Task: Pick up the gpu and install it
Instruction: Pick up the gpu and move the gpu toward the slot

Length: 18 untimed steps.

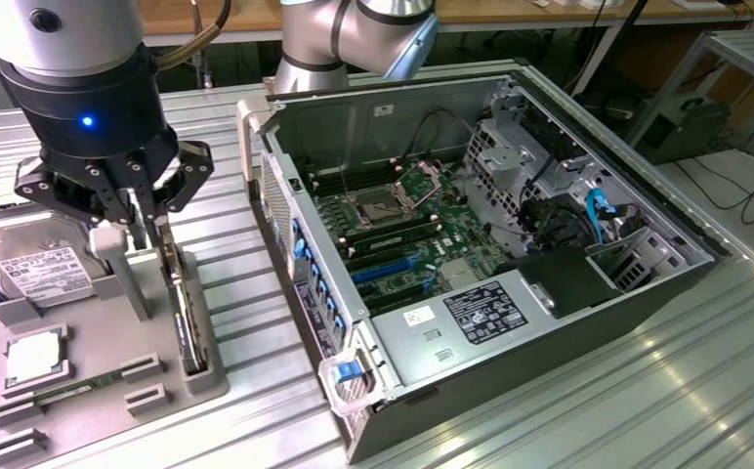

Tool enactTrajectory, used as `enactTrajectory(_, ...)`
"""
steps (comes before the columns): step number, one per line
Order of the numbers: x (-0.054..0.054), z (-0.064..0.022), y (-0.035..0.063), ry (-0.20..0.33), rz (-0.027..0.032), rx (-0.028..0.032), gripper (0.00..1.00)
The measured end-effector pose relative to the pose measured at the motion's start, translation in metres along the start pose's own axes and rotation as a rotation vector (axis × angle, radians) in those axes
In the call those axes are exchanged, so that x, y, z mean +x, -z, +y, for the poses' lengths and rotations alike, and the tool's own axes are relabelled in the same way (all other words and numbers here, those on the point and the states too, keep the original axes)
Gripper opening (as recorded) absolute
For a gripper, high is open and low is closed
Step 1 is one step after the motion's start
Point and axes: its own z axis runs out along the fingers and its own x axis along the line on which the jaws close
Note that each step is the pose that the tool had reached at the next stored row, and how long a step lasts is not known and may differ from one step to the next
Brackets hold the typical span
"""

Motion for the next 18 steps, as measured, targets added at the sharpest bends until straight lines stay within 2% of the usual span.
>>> enactTrajectory(1, 0.000, 0.0000, 0.0000, 0.000, 0.0000, -0.0004, 0.23)
enactTrajectory(2, 0.000, 0.0000, 0.0000, 0.000, 0.0001, -0.0005, 0.23)
enactTrajectory(8, 0.000, -0.0028, -0.0002, 0.000, 0.0002, -0.0006, 0.60)
enactTrajectory(10, 0.000, -0.0071, -0.0003, 0.000, 0.0002, -0.0005, 0.60)
enactTrajectory(12, -0.001, -0.0102, -0.0006, 0.002, 0.0002, -0.0005, 0.72)
enactTrajectory(18, -0.001, -0.0106, -0.0099, 0.002, 0.0001, -0.0006, 0.72)
